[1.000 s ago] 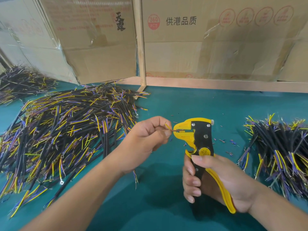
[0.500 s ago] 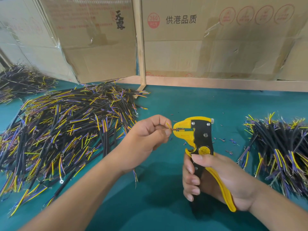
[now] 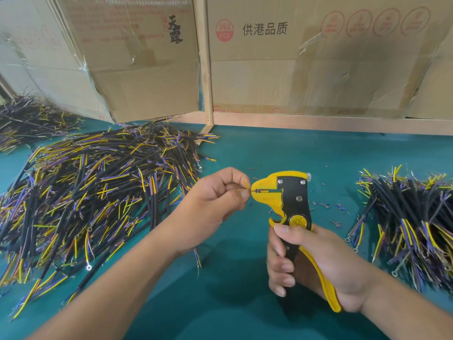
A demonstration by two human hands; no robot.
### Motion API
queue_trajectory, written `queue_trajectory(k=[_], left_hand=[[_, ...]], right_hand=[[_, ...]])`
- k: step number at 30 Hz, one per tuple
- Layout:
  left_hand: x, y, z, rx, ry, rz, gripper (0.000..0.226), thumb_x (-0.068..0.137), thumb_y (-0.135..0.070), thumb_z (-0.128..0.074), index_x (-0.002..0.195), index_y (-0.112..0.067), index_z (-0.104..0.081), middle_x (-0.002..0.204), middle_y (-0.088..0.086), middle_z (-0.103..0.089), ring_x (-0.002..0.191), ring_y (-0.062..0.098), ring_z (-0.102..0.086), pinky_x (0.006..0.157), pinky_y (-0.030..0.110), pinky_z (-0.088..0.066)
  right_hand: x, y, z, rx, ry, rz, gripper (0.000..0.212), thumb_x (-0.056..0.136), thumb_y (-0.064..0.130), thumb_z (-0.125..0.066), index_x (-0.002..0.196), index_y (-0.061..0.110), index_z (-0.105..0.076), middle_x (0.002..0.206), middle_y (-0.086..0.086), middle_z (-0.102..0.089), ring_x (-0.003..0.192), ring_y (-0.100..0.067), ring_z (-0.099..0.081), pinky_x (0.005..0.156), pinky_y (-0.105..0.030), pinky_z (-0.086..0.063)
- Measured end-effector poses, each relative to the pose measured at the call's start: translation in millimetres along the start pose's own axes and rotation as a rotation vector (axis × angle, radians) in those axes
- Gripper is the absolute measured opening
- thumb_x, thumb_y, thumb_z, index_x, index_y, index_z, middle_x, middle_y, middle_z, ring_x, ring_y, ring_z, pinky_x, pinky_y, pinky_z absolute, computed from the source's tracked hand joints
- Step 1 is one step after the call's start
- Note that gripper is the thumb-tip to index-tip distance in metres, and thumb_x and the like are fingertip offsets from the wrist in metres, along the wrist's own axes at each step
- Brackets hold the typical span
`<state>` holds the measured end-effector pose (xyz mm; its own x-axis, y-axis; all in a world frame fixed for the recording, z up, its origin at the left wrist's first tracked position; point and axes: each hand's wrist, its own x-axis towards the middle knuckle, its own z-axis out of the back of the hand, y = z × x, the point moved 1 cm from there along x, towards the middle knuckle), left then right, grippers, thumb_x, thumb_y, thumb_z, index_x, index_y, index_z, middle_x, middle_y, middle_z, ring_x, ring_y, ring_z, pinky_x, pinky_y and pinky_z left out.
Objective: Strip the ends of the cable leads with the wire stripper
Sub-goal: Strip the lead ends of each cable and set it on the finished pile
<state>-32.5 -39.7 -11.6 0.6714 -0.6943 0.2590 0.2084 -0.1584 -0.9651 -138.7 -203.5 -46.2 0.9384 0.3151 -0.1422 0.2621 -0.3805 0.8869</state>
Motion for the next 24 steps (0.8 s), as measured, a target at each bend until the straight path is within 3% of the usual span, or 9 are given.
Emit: queue_trajectory(k=[10,18,24], left_hand=[[1,3,1,-0.003,0.014,0.013,0.009,0.09,-0.015,-0.051,0.098,-0.011,-0.048,0.06,-0.015,-0.048,0.057,0.006,-0.032,0.048,0.014,-0.024],[-3,-3,15,0.073,0.136,-0.034,0.005,0.095,-0.006,-0.051,0.099,-0.003,-0.049,0.062,-0.018,-0.05,0.057,-0.003,-0.042,0.056,0.006,-0.036],[-5,-7,28,0.116,0.237,0.018,0.003,0.097,-0.005,-0.053,0.099,-0.003,-0.052,0.068,-0.015,-0.052,0.062,-0.001,-0.042,0.057,0.005,-0.035]], right_hand=[[1,1,-9,-0.048,-0.212,0.039,0.051,0.074,0.05,-0.075,0.063,0.013,-0.041,0.052,-0.002,-0.024,0.038,-0.015,-0.021,0.044,-0.024,-0.03],[-8,7,-8,-0.06,-0.153,0.019,0.05,0.075,0.051,-0.074,0.067,0.011,-0.044,0.054,-0.004,-0.026,0.039,-0.015,-0.023,0.044,-0.023,-0.03],[-11,8,-10,-0.112,-0.122,-0.009,0.055,0.074,0.055,-0.077,0.068,0.011,-0.045,0.056,-0.004,-0.028,0.041,-0.016,-0.023,0.044,-0.024,-0.03]])
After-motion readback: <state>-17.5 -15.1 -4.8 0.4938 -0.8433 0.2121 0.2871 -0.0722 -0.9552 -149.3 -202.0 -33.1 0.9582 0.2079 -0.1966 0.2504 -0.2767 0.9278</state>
